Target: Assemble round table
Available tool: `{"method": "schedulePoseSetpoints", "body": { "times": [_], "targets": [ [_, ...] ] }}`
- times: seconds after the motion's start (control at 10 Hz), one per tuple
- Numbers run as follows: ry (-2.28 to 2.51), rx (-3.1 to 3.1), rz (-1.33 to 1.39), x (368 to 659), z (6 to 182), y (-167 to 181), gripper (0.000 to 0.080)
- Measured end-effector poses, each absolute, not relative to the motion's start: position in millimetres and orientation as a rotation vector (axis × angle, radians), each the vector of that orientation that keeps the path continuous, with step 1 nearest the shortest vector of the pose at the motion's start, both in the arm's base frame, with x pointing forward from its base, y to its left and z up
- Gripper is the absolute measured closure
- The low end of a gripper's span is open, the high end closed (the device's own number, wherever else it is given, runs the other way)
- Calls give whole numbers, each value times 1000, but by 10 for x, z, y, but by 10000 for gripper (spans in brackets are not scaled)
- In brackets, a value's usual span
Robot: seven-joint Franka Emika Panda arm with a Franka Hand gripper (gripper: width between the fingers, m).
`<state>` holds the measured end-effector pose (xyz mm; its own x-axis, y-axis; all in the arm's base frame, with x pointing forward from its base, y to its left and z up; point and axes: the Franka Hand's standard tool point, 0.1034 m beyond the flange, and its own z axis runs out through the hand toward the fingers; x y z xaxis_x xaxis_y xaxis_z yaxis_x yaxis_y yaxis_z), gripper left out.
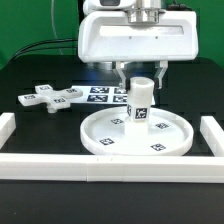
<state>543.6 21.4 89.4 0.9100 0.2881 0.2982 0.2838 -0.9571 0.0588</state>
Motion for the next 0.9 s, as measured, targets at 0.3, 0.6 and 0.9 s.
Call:
{"method": "schedulePoseSetpoints", "body": {
  "times": [0.3, 0.6, 0.9],
  "targets": [
    [458, 3058, 477, 5445, 933, 212, 193],
    [464, 3072, 428, 5482, 1168, 204, 152],
    [464, 3074, 411, 5546, 1268, 160, 151]
  ]
}}
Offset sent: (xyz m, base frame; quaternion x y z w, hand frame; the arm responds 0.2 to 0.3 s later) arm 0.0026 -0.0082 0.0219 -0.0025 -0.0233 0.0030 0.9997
